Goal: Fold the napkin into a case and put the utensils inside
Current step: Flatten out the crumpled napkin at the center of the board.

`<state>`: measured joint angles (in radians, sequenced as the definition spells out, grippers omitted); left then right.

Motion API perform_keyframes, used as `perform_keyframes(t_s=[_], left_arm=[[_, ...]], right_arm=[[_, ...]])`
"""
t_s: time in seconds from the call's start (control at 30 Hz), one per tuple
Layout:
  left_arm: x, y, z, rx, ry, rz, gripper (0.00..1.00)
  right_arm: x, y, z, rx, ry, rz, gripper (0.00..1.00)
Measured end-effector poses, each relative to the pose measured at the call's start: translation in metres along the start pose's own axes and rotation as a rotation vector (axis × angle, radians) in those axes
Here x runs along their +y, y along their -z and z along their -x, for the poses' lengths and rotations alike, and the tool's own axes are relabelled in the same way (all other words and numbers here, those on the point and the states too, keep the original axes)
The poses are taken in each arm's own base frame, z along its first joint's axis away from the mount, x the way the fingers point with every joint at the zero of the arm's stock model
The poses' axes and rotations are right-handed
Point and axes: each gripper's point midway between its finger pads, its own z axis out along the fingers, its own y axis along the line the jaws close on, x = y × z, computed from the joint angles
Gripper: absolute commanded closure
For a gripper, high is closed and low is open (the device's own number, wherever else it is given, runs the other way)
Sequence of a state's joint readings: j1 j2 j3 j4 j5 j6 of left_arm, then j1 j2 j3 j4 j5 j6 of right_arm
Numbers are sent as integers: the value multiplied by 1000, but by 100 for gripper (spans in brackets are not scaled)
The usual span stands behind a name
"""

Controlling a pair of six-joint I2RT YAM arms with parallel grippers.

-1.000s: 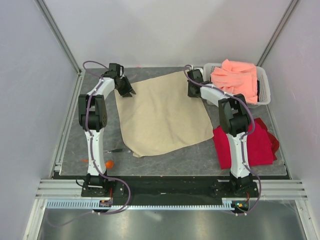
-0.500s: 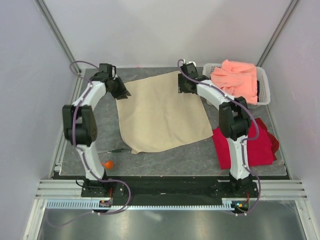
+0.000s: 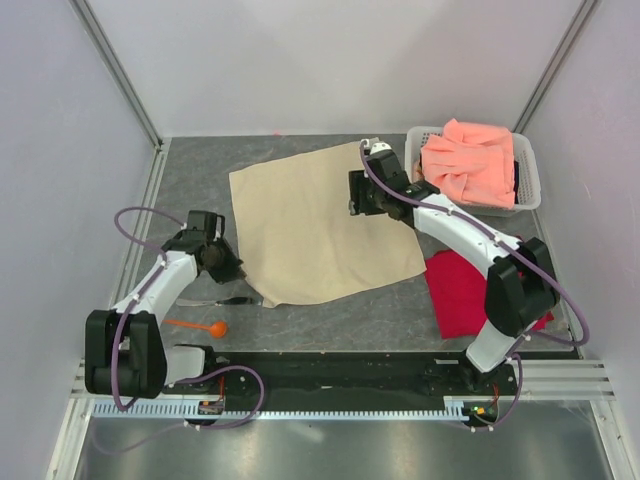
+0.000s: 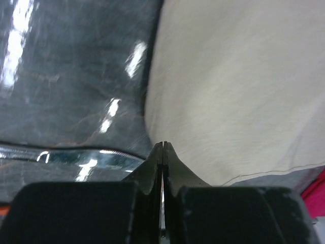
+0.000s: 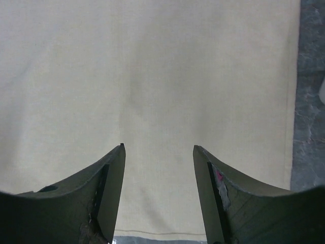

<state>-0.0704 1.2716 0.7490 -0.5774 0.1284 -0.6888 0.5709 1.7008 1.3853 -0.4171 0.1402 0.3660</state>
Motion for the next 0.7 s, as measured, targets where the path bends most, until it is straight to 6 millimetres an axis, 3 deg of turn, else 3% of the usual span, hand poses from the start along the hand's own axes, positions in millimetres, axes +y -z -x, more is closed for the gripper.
perform_keyframes(t_s=[0.13,0.43,0.7], left_arm=[[21,-9,-26,42,22,55,98],[28,-27,-36,80,29,116,98],[34,-29,-43,90,68,149,98]], right_arm=[[-13,14,-7,-13,-11,-19,35],[-24,17,-33,19,-4,-38,35],[-24,14,-34,9,-6,-36,35]])
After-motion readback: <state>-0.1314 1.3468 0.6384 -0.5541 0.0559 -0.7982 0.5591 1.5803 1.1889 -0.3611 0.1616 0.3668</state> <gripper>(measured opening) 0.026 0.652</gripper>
